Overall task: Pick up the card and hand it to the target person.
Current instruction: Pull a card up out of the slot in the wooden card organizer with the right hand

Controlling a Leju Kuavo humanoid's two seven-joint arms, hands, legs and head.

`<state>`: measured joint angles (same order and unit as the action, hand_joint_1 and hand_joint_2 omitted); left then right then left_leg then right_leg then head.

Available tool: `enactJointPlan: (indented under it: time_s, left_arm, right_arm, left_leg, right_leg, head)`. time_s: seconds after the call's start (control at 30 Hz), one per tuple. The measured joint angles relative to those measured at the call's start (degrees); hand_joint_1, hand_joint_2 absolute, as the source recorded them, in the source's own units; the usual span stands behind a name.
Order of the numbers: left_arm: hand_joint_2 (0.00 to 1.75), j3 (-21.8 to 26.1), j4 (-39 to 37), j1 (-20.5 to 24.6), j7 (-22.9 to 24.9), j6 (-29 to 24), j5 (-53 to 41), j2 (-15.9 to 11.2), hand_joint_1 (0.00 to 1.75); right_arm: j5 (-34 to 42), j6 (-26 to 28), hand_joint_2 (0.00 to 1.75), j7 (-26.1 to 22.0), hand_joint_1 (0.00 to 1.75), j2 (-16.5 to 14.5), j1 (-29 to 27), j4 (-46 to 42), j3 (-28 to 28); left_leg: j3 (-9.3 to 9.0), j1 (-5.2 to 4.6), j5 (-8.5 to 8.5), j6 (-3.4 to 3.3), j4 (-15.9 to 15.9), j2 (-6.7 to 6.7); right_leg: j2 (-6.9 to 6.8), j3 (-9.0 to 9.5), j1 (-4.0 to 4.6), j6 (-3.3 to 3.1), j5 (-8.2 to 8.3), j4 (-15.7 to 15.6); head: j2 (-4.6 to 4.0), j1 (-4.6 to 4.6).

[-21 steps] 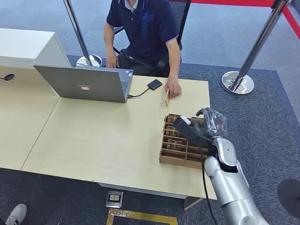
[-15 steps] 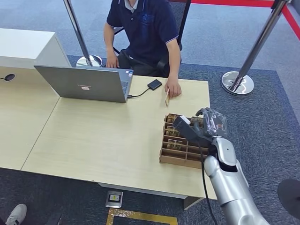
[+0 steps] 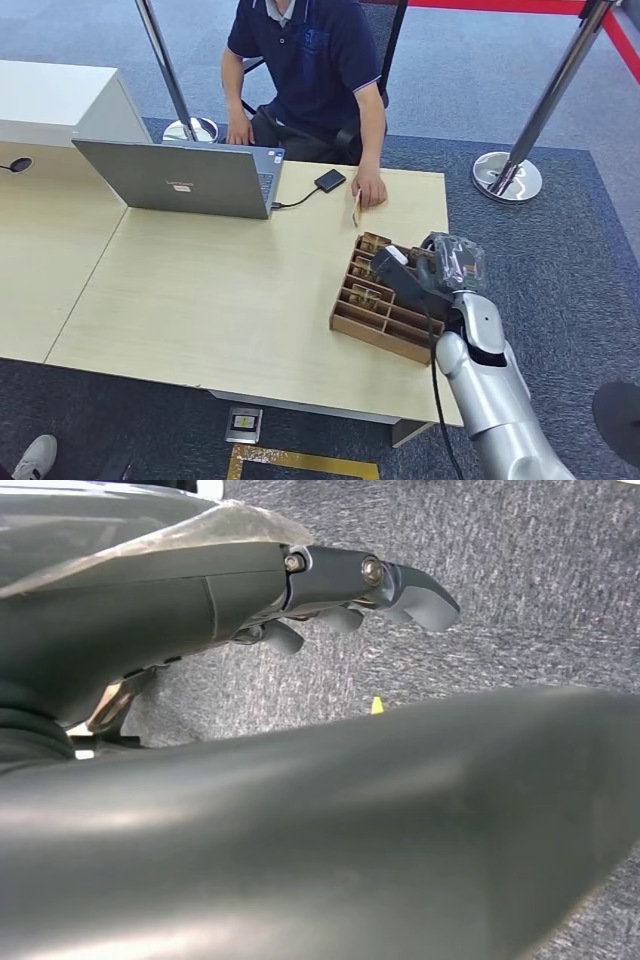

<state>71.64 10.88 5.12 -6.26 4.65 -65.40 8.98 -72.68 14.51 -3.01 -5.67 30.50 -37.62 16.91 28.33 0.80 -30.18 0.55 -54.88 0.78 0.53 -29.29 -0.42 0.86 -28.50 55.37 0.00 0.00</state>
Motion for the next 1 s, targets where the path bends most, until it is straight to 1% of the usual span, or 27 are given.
enactJointPlan:
  time_s: [0.23,0.3,0.37,0.43,0.5,0.57,0.7,0.83,0.93,1.0]
  left_arm:
    - [0.00,0.16,0.02,-0.04,-0.06,-0.02,0.13,0.02,0.00]
    - [0.00,0.14,0.01,-0.05,-0.07,0.00,0.12,-0.02,0.00]
    - [0.00,0.10,0.01,-0.06,-0.17,0.08,0.07,-0.07,0.00]
    - [0.00,0.03,0.02,-0.07,-0.36,0.20,0.01,-0.13,0.00]
    - [0.00,-0.04,0.03,-0.07,-0.54,0.29,-0.03,-0.16,0.00]
    - [0.00,-0.11,0.04,-0.07,-0.70,0.37,-0.08,-0.17,0.00]
    - [0.00,-0.32,0.02,-0.05,-0.98,0.33,-0.29,-0.17,0.00]
    - [0.00,-0.62,0.00,-0.02,-1.31,0.51,-0.58,-0.17,0.00]
    - [0.00,-1.22,-0.07,0.10,-1.53,0.79,-1.12,-0.19,0.00]
    - [0.00,-1.70,-0.14,0.21,-1.60,0.97,-1.56,-0.19,0.00]
  right_arm:
    - [-0.89,0.08,1.75,-0.36,1.24,0.51,-1.53,-3.84,1.18]
    - [-1.04,0.00,1.75,-0.45,1.25,0.85,-2.19,-5.43,1.53]
    - [-1.29,-0.22,1.75,-0.61,1.35,1.53,-3.52,-8.96,2.28]
    - [-1.40,-0.60,1.75,-0.79,1.59,2.23,-4.94,-13.04,3.17]
    - [-1.29,-1.04,1.75,-0.94,1.75,2.70,-5.87,-15.92,3.83]
    - [-1.19,-1.32,1.75,-1.12,1.75,3.22,-6.67,-18.63,4.52]
    - [-0.19,-2.13,1.75,-1.88,1.75,5.36,-8.56,-26.68,7.04]
    - [1.55,-3.14,1.75,-2.70,1.75,6.72,-9.20,-32.08,8.42]
    - [1.94,-3.25,1.75,-3.38,1.75,7.11,-7.97,-34.26,9.78]
    - [2.15,-3.57,1.75,-3.65,1.75,6.78,-5.83,-33.37,10.72]
  left_leg:
    - [-0.01,0.00,-0.01,-0.01,0.00,0.03]
    - [-0.01,0.00,-0.01,-0.01,0.01,0.04]
    - [0.00,0.01,0.00,-0.01,0.00,0.06]
    - [0.01,0.01,0.00,-0.01,0.00,0.08]
    - [0.01,0.01,-0.01,-0.01,0.00,0.08]
    - [0.01,0.01,-0.01,0.00,0.00,0.08]
    - [0.02,0.01,0.00,0.00,0.00,0.10]
    - [0.02,0.00,-0.01,-0.01,-0.01,0.07]
    - [0.03,0.00,0.00,-0.01,-0.01,0.06]
    - [0.05,0.00,0.00,-0.01,-0.02,0.02]
  right_leg:
    - [-0.03,0.02,0.00,0.01,-0.02,-0.01]
    - [-0.04,0.02,0.00,0.00,-0.02,-0.01]
    - [-0.06,0.02,0.01,0.01,-0.01,-0.02]
    - [-0.07,0.02,0.01,0.01,-0.02,-0.02]
    - [-0.07,0.02,0.00,0.01,-0.03,-0.01]
    - [-0.08,0.02,0.01,0.01,-0.03,-0.01]
    - [-0.10,0.01,0.00,0.02,-0.03,-0.02]
    - [-0.08,0.00,0.00,0.01,-0.03,-0.01]
    - [-0.07,-0.01,0.00,0.01,-0.02,-0.01]
    - [-0.03,-0.05,0.00,0.01,-0.01,0.01]
  head:
    - [0.00,0.00]
    - [0.00,0.00]
    - [0.00,0.00]
    - [0.00,0.00]
    - [0.00,0.00]
    - [0.00,0.00]
    - [0.00,0.00]
    - [0.00,0.00]
    - [0.00,0.00]
    - [0.00,0.00]
